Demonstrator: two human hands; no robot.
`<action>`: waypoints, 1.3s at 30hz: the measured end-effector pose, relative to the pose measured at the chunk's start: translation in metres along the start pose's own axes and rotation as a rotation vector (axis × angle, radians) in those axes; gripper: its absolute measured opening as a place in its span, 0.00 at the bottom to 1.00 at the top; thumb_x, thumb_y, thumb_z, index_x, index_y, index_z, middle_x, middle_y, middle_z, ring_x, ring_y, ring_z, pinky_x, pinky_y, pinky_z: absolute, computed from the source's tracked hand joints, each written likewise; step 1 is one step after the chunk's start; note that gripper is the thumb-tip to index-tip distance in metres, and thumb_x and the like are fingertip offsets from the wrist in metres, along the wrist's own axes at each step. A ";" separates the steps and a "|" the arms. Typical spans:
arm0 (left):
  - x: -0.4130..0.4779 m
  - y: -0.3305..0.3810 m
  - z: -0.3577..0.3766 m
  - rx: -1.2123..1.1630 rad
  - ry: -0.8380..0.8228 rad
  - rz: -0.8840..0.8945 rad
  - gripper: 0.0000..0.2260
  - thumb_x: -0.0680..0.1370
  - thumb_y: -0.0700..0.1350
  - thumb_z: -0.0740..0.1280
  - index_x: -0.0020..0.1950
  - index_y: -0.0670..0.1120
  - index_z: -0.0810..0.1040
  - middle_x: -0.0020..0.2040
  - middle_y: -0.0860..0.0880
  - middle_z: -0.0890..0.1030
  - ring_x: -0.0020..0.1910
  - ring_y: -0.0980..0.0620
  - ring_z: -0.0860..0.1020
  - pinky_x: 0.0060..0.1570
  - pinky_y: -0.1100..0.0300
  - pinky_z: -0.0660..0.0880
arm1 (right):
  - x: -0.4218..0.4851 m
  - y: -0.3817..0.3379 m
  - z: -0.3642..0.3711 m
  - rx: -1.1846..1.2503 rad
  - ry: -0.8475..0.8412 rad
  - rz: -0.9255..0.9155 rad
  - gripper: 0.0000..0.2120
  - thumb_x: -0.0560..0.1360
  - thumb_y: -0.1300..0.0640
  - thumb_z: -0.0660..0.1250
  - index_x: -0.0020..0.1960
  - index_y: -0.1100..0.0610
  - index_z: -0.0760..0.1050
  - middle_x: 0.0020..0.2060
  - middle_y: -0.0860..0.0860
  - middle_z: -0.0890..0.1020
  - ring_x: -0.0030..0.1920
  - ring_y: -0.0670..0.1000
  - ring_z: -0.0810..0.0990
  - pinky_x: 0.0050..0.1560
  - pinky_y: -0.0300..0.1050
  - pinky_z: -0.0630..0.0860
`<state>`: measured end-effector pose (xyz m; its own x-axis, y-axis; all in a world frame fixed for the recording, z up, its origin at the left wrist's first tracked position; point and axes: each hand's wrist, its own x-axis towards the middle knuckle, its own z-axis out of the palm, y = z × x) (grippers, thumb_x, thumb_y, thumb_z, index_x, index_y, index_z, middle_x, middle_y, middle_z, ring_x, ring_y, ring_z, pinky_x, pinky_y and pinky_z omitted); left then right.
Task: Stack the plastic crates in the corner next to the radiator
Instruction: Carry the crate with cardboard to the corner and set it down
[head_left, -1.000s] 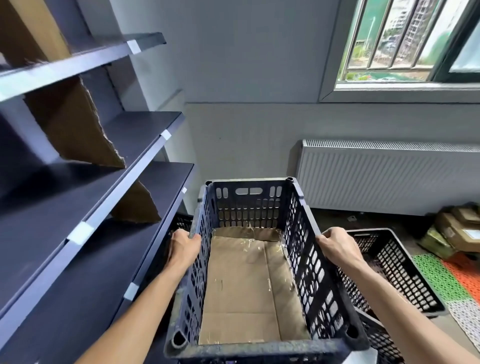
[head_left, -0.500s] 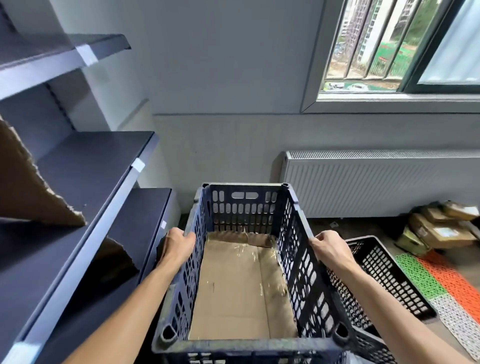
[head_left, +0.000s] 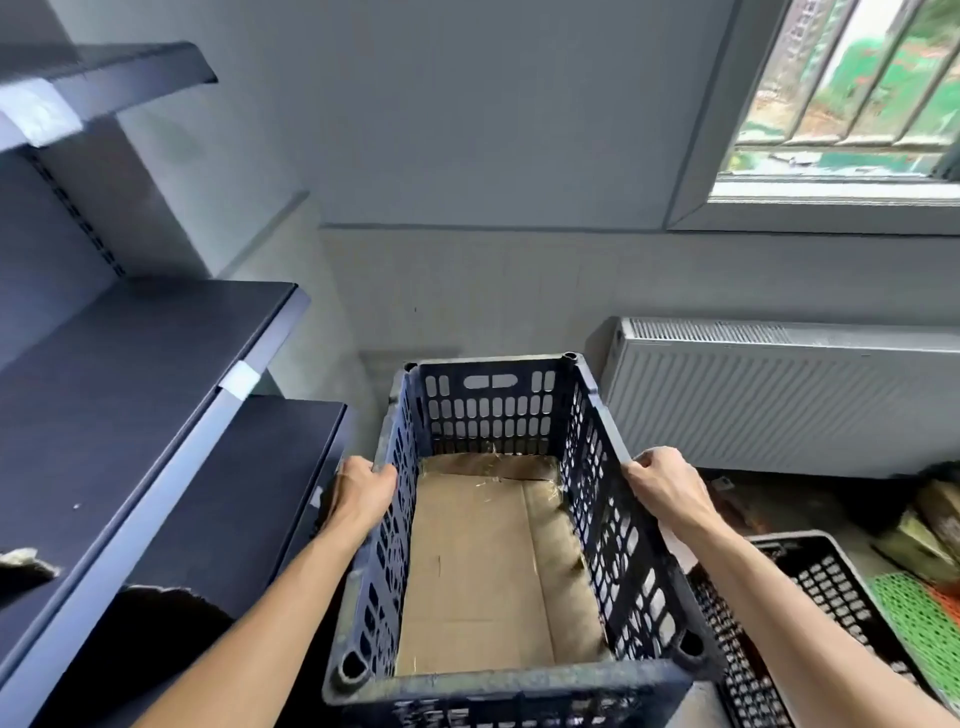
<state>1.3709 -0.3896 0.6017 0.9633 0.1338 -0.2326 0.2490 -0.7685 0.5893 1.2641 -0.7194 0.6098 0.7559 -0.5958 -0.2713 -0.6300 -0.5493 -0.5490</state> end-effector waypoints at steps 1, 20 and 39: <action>0.010 0.008 0.005 -0.006 -0.002 -0.012 0.19 0.76 0.46 0.64 0.29 0.50 0.58 0.23 0.53 0.58 0.22 0.51 0.59 0.30 0.60 0.58 | 0.017 -0.005 -0.002 -0.006 -0.018 -0.006 0.13 0.72 0.53 0.63 0.34 0.61 0.76 0.32 0.55 0.83 0.38 0.58 0.81 0.35 0.46 0.70; 0.184 0.036 0.106 0.023 -0.126 -0.370 0.17 0.76 0.49 0.64 0.46 0.34 0.77 0.49 0.36 0.81 0.41 0.39 0.81 0.38 0.52 0.76 | 0.275 -0.096 0.070 -0.245 -0.253 -0.103 0.13 0.71 0.52 0.63 0.35 0.62 0.72 0.31 0.56 0.79 0.33 0.57 0.78 0.35 0.45 0.70; 0.295 0.025 0.175 0.021 -0.264 -0.705 0.14 0.79 0.51 0.64 0.40 0.42 0.75 0.38 0.45 0.81 0.38 0.44 0.82 0.44 0.51 0.81 | 0.454 -0.163 0.196 -0.510 -0.559 -0.189 0.15 0.77 0.49 0.63 0.46 0.63 0.75 0.41 0.59 0.81 0.39 0.60 0.78 0.39 0.46 0.71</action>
<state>1.6439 -0.4788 0.4121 0.5199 0.4463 -0.7284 0.7934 -0.5684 0.2180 1.7450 -0.7858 0.4210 0.7509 -0.1561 -0.6417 -0.3830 -0.8945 -0.2307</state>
